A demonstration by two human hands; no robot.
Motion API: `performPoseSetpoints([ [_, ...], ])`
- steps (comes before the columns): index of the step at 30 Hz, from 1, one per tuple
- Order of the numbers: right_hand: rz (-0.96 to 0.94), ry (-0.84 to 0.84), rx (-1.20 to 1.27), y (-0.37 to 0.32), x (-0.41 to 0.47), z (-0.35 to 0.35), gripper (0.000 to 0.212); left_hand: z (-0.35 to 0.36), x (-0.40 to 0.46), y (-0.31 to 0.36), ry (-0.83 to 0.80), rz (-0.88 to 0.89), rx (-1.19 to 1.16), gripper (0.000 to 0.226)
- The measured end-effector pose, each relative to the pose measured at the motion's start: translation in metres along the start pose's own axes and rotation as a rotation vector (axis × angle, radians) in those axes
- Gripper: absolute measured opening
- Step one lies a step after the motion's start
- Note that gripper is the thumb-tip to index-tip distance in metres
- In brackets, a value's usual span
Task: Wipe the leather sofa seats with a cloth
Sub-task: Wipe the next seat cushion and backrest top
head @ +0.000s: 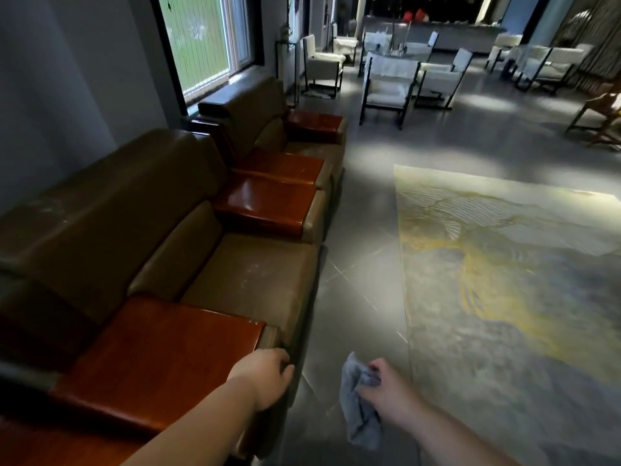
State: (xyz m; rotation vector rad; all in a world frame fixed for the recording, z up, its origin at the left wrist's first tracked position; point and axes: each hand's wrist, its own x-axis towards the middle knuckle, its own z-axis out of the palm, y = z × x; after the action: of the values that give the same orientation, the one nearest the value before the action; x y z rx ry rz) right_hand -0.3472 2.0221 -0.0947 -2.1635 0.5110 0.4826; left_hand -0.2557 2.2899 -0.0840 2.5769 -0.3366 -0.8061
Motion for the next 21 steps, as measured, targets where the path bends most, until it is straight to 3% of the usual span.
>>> performPoseSetpoints([
  [5,-0.031,-0.052,0.001,-0.003,0.075,-0.030,0.009,-0.020,0.065,0.013,-0.007,-0.047,-0.020,0.036],
  [12,-0.136,-0.186,-0.022,-0.041,0.202,-0.080,0.007,-0.055,0.144,0.027,0.041,-0.206,-0.059,0.028],
  [21,-0.193,-0.342,-0.244,-0.090,0.323,-0.112,0.009,-0.060,0.203,0.043,0.123,-0.402,-0.180,0.027],
])
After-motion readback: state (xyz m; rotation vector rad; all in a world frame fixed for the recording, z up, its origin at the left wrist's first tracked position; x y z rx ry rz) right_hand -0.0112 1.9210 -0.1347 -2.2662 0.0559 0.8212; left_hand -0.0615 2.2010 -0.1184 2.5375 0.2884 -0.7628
